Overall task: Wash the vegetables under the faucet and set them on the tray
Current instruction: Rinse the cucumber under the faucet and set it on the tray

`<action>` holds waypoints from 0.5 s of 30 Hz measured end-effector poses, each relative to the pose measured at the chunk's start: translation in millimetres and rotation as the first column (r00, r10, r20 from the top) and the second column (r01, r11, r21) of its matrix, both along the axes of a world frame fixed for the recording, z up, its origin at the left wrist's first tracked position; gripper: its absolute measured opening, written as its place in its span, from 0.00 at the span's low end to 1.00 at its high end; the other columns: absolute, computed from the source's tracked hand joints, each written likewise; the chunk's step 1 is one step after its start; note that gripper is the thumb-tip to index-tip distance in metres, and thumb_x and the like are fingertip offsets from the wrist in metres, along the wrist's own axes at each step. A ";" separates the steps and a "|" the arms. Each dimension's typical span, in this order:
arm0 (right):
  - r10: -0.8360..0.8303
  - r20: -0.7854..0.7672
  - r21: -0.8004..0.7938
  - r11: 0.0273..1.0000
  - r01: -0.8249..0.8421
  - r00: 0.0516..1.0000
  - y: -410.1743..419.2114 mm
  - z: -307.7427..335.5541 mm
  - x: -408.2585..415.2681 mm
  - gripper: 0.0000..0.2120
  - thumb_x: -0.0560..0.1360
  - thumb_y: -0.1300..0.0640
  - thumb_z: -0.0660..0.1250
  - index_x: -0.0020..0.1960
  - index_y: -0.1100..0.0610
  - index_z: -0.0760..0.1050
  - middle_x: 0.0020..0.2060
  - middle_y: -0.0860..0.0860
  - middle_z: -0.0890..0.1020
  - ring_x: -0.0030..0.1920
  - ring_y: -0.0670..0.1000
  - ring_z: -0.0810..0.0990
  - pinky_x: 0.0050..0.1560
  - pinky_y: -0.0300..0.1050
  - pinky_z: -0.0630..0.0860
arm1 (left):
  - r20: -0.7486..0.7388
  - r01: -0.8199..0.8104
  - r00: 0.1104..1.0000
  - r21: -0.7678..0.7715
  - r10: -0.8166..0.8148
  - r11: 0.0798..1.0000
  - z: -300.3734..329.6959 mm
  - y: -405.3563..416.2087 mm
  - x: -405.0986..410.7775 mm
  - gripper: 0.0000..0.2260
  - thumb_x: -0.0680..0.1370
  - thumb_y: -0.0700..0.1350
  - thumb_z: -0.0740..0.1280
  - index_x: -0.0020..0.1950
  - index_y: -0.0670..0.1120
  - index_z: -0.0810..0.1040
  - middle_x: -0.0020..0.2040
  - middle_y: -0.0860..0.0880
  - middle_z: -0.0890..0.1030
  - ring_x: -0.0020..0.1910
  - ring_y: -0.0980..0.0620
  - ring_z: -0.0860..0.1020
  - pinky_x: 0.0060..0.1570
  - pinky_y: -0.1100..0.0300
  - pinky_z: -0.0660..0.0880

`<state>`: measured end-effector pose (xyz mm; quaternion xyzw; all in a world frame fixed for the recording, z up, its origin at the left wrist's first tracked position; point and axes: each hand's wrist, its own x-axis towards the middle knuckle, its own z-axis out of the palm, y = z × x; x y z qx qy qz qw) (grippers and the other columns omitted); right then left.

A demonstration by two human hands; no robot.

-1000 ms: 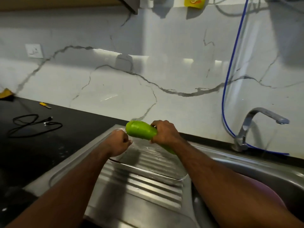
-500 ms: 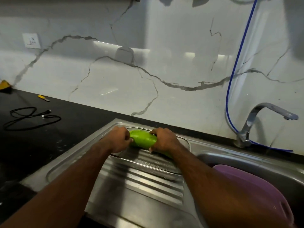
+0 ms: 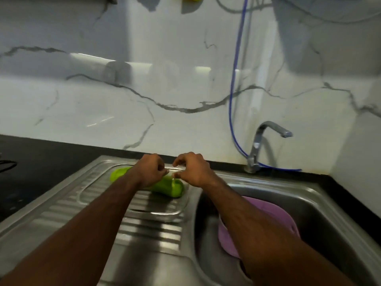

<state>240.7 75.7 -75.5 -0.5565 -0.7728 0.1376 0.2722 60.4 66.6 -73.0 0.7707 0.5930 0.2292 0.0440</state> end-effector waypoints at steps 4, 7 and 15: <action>-0.119 -0.086 0.014 0.993 0.121 0.989 -4.4 1.4 71.1 0.12 0.69 0.62 0.72 0.46 0.45 0.83 0.48 0.46 0.86 0.53 0.50 0.84 0.60 0.53 0.81 | 0.050 0.103 0.994 -0.010 -0.102 0.995 9.2 5.5 69.2 0.18 0.77 0.48 0.70 0.28 0.47 0.71 0.28 0.51 0.73 0.32 0.50 0.72 0.34 0.60 0.63; -0.200 -0.072 -0.009 0.980 0.199 0.977 -12.2 -4.9 133.7 0.16 0.70 0.67 0.70 0.45 0.45 0.82 0.46 0.47 0.86 0.50 0.49 0.84 0.58 0.52 0.82 | 0.081 0.188 0.979 -0.022 -0.186 0.982 4.8 6.7 131.7 0.16 0.77 0.49 0.70 0.32 0.45 0.76 0.31 0.48 0.77 0.37 0.45 0.74 0.38 0.59 0.64; -0.322 -0.144 -0.156 0.941 0.300 0.936 -33.9 -58.5 224.7 0.18 0.73 0.71 0.69 0.45 0.47 0.81 0.45 0.45 0.84 0.50 0.47 0.82 0.53 0.43 0.80 | 0.202 0.244 0.959 -0.233 -0.198 0.941 -94.7 0.9 232.5 0.10 0.76 0.48 0.69 0.37 0.45 0.79 0.39 0.44 0.83 0.41 0.45 0.82 0.37 0.59 0.73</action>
